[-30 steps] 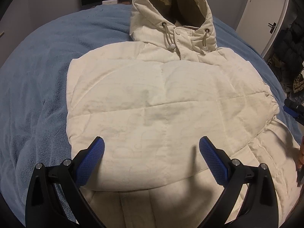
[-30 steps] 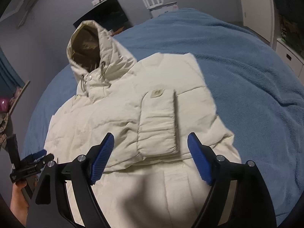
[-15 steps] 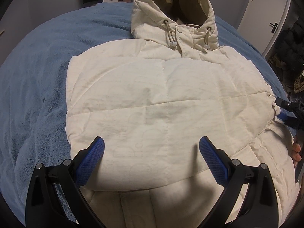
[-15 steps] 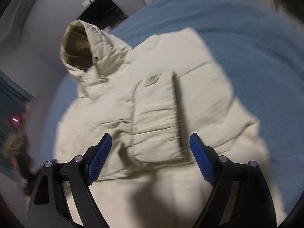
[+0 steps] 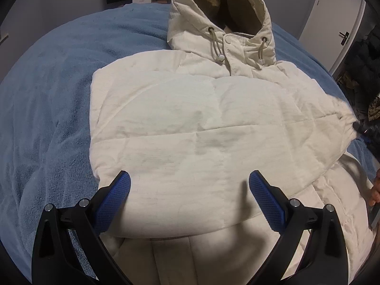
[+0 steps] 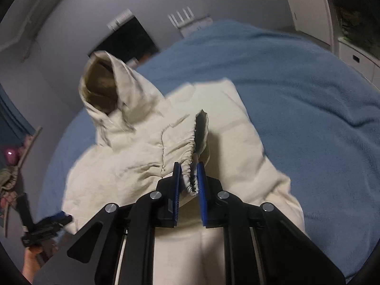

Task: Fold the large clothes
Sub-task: 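Pinch the sleeve cuff with the right gripper, straighten it, release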

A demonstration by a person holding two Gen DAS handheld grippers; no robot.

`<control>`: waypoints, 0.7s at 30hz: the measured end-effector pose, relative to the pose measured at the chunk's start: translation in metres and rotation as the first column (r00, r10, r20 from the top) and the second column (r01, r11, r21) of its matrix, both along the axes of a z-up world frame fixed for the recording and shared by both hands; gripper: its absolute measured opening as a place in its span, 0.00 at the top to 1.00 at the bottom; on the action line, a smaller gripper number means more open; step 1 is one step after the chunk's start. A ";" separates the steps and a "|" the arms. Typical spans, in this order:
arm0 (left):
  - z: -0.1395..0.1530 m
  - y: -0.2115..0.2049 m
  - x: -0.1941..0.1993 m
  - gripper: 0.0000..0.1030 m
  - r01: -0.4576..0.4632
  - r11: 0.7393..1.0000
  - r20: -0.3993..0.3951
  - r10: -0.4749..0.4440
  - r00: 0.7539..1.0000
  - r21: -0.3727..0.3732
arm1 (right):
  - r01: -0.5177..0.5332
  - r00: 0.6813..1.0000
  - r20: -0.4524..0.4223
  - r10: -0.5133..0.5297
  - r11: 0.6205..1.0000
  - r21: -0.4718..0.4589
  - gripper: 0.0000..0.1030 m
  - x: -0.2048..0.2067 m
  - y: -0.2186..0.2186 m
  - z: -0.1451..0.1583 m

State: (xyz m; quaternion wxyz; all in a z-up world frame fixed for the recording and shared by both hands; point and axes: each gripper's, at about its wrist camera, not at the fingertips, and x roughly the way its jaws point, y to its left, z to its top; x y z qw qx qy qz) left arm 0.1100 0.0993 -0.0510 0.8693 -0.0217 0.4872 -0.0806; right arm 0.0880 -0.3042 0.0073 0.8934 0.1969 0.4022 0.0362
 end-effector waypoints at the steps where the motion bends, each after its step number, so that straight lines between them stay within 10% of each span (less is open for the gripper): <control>1: -0.001 0.000 0.000 0.06 0.001 1.000 -0.004 -0.001 1.000 0.002 | 0.017 0.999 -0.041 -0.018 1.000 -0.011 0.89 0.002 -0.001 -0.011; 8: -0.003 -0.005 0.001 0.06 0.015 0.999 -0.026 -0.014 1.000 0.029 | 0.088 0.983 -0.161 -0.093 0.995 -0.035 0.86 0.013 -0.003 -0.028; 14: -0.005 -0.013 0.001 0.07 0.031 0.998 -0.030 -0.029 0.999 0.060 | 0.161 0.974 -0.159 -0.162 0.987 -0.017 0.55 0.020 -0.008 0.001; 21: 0.022 0.004 0.000 0.06 -0.061 0.998 0.028 0.061 0.998 0.030 | -0.113 0.993 -0.062 0.104 0.980 -0.165 0.42 0.050 0.031 0.059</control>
